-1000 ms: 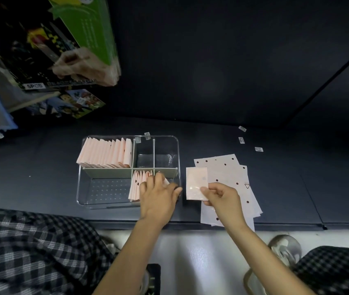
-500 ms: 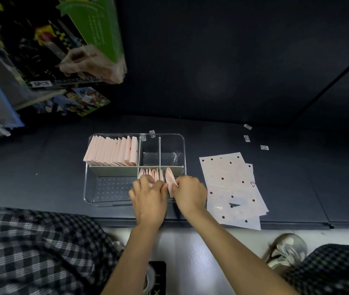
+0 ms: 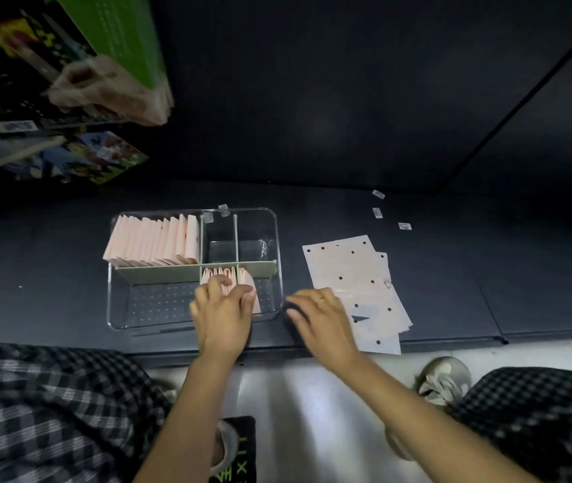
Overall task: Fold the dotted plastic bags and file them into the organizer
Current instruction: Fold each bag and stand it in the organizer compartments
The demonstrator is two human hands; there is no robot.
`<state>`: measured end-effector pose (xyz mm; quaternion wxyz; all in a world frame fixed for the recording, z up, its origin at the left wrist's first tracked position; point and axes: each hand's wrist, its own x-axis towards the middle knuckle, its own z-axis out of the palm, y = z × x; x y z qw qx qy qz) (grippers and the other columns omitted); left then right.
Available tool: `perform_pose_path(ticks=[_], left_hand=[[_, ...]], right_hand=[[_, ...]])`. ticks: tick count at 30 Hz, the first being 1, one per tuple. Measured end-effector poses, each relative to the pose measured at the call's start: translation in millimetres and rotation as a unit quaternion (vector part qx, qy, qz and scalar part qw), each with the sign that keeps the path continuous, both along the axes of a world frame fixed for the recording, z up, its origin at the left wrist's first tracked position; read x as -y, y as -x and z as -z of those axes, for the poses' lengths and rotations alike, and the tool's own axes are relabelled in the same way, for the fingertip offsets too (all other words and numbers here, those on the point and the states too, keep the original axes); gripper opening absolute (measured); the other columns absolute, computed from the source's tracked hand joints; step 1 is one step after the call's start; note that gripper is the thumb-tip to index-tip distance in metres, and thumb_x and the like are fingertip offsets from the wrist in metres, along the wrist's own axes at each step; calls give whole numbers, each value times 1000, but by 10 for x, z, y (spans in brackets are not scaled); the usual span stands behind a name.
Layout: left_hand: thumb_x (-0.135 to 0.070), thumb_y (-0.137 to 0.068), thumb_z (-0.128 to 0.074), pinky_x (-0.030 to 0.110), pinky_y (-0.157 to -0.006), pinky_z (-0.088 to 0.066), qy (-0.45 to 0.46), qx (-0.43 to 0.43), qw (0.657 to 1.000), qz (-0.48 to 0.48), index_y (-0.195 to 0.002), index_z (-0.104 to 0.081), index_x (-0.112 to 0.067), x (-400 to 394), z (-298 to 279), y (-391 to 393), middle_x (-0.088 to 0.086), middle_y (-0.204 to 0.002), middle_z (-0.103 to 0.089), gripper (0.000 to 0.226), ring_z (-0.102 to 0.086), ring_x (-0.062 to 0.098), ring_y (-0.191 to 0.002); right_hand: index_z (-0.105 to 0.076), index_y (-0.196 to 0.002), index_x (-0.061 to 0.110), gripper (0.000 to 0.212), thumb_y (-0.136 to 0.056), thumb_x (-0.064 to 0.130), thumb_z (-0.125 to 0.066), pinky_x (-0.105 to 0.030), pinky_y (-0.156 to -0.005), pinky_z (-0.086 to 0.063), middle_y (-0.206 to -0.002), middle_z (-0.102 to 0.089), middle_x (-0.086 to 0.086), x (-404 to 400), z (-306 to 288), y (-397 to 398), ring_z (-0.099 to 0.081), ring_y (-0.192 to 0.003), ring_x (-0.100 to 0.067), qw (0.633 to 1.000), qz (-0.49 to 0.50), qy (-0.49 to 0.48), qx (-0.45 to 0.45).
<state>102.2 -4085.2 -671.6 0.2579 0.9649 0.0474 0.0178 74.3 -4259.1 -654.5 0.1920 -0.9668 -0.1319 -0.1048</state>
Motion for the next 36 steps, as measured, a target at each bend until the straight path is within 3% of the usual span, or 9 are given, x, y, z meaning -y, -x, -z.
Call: perform_pose_path(ticks=[2, 6, 8, 11, 13, 23, 29, 32, 36], left_hand=[[-37, -90, -58, 41, -93, -26, -14, -8, 1000, 9, -109, -68, -27, 8, -8, 8, 6, -123, -44, 24, -32, 27, -109], [-34, -87, -64, 42, -95, -26, -37, -17, 999, 12, -110, -68, -25, 45, -32, 32, 7, -125, -43, 26, -31, 28, -112], [-33, -86, -64, 44, -95, -27, -46, -14, 999, 15, -109, -69, -24, 62, -39, 43, 9, -126, -43, 25, -32, 30, -113], [-29, -85, -67, 49, -95, -29, -53, -5, 998, 27, -106, -71, -22, 81, -35, 73, 10, -128, -45, 23, -33, 33, -116], [-27, -84, -68, 50, -94, -30, -52, -1, 998, 30, -104, -71, -22, 103, -33, 102, 10, -128, -46, 21, -34, 33, -117], [-22, -88, -64, 48, -88, -34, -4, 99, 995, 33, -100, -72, -15, 296, -146, 138, 12, -118, -55, 17, -42, 34, -111], [-28, -91, -48, 33, -89, -33, 43, 214, 962, 165, -104, -69, -14, 718, -265, 172, 5, -107, -59, 28, -48, 22, -103], [-27, -91, -49, 36, -93, -39, 36, 194, 946, 259, -107, -68, -14, 970, -169, 226, 4, -113, -61, 28, -51, 22, -110], [-25, -83, -69, 48, -105, -39, -45, 99, 935, 338, -122, -62, -12, 1209, 73, 238, 6, -134, -55, 42, -51, 27, -126]], right_hand=[[-68, -108, 13, 34, -80, 32, -72, -35, -84, -50, -108, -66, -2, 514, 59, 89, -60, -98, -27, 998, 19, 43, -42], [-48, -129, 20, 64, -78, 55, -64, -31, -101, -33, -136, -44, 5, 1278, 194, 333, -39, -126, -18, 957, 15, 161, -239], [-50, -126, 19, 57, -80, 48, -66, -32, -99, -36, -136, -44, 3, 1427, 249, 436, -41, -126, -19, 950, -14, 193, -244], [-62, -106, 11, 24, -83, 19, -66, -33, -91, -45, -126, -56, -5, 1460, 260, 454, -52, -118, -25, 959, -38, 187, -209], [-63, -98, 12, 12, -90, 18, -57, -31, -86, -47, -122, -56, -1, 1469, 221, 420, -51, -116, -20, 957, -40, 182, -221], [-54, -87, 21, 5, -92, 20, -56, -29, -73, -44, -82, -60, 5, 1613, -261, 9, -53, -76, -15, 931, -68, 25, -358], [-55, -77, 25, 17, -88, 13, -61, -18, -61, -42, -72, -57, 13, 1779, -335, -528, -54, -71, -13, 946, 31, -65, -315], [-59, -80, 21, 10, -88, 15, -61, -16, -61, -42, -81, -60, 10, 1853, -188, -781, -54, -79, -12, 940, 77, -69, -326], [-64, -90, 10, 9, -88, 13, -56, -35, -83, -49, -95, -64, 1, 1889, 22, -982, -57, -90, -19, 930, 111, -20, -350]])
